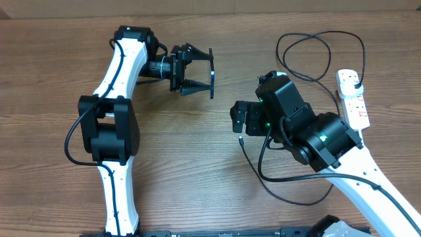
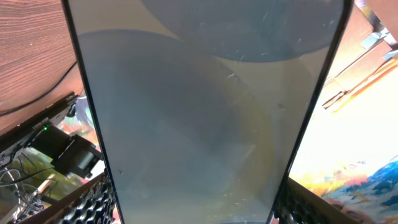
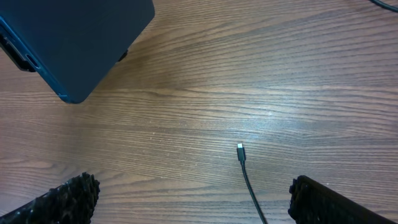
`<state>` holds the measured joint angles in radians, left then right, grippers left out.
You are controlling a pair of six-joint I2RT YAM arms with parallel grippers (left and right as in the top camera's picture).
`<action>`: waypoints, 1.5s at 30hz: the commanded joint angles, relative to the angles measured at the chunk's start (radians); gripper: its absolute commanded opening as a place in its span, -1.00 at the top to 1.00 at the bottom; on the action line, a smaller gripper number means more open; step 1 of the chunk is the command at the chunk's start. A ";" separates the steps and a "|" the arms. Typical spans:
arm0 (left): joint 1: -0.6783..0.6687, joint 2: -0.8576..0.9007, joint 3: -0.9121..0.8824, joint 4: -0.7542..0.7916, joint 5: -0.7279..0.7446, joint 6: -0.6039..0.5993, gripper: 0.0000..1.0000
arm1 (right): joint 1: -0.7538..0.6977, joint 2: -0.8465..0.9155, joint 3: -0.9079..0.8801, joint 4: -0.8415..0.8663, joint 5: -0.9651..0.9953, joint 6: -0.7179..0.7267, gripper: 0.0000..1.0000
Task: Plug charger to phone and switch on socket
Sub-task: 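Move the right gripper left to the phone's lower edge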
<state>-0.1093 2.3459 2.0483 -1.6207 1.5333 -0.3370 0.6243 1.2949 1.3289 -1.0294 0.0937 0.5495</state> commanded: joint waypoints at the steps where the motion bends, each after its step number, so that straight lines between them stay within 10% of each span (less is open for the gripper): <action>1: 0.001 -0.002 0.024 -0.002 0.048 -0.003 -0.52 | 0.003 -0.023 0.026 0.006 0.010 0.005 -1.00; 45: 0.013 -0.002 0.024 -0.003 0.048 -0.003 -0.51 | 0.003 -0.023 0.026 0.024 -0.085 0.000 -1.00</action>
<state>-0.1081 2.3459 2.0483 -1.6207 1.5337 -0.3370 0.6243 1.2949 1.3289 -1.0191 0.0677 0.5499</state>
